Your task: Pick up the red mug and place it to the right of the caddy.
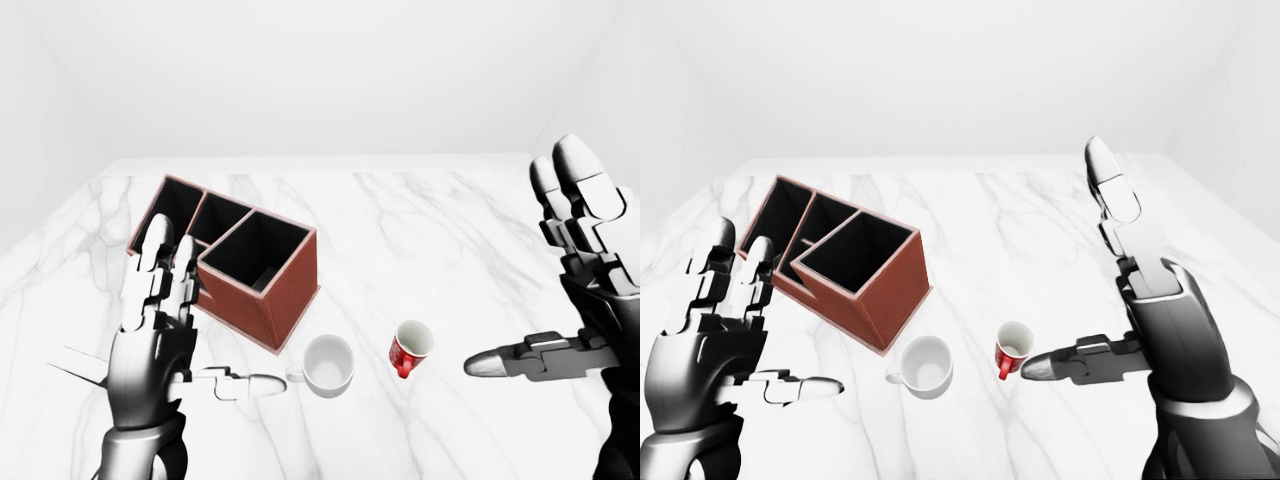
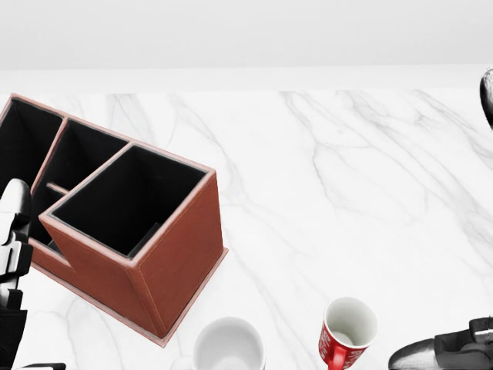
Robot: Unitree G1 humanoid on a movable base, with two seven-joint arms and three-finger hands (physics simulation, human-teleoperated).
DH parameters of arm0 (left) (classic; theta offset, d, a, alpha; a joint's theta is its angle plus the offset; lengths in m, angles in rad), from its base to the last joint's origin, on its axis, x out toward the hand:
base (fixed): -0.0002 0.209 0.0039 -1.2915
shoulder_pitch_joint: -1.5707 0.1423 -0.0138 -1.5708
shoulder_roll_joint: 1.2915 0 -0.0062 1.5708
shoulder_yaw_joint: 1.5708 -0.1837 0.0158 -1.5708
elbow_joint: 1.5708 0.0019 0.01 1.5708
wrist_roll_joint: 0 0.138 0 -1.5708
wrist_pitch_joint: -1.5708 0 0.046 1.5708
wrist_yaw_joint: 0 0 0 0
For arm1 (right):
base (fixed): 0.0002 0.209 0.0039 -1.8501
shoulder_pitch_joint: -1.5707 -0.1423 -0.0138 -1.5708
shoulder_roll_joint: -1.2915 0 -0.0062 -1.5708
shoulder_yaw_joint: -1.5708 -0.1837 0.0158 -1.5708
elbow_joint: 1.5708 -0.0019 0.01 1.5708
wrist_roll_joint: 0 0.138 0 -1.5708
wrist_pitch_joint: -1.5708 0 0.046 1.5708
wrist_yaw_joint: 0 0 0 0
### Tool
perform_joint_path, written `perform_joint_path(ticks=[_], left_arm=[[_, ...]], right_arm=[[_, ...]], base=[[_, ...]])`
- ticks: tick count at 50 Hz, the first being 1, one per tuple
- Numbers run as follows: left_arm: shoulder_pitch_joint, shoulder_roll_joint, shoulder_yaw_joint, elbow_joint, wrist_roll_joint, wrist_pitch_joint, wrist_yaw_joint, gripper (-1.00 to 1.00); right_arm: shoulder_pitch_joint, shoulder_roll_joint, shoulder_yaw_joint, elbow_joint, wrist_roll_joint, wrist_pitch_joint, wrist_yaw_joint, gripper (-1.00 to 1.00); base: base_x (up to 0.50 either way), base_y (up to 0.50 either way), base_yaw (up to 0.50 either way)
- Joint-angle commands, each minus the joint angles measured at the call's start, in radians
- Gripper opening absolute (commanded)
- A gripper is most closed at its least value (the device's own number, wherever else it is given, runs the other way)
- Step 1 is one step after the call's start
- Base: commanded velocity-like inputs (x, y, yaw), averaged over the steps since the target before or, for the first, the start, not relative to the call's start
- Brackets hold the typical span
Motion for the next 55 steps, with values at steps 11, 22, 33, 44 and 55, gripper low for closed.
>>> perform_joint_path(ticks=[11,22,33,44,55], left_arm=[[0.027,-0.009,0.006,-0.063,-0.015,0.000,-0.014,1.00],[0.028,-0.014,0.013,-0.068,-0.016,0.000,-0.021,1.00],[0.028,-0.024,0.033,-0.073,-0.024,0.000,-0.034,1.00],[0.026,-0.023,0.030,-0.054,-0.020,0.000,-0.035,1.00],[0.064,-0.024,0.007,0.035,-0.011,0.000,-0.040,1.00]], right_arm=[[-0.013,-0.010,0.162,0.129,-0.438,0.000,0.167,1.00],[-0.013,-0.021,0.089,0.204,-0.468,0.000,0.167,1.00],[0.045,0.003,0.092,0.250,-0.514,0.000,0.167,1.00],[0.066,0.014,0.089,0.356,-0.553,0.000,0.167,1.00],[0.045,0.006,0.097,0.457,-0.564,0.000,0.167,1.00]], base=[[0.00,0.00,0.00],[0.00,0.00,0.00],[0.00,0.00,0.00],[0.00,0.00,0.00],[0.00,0.00,0.00]])
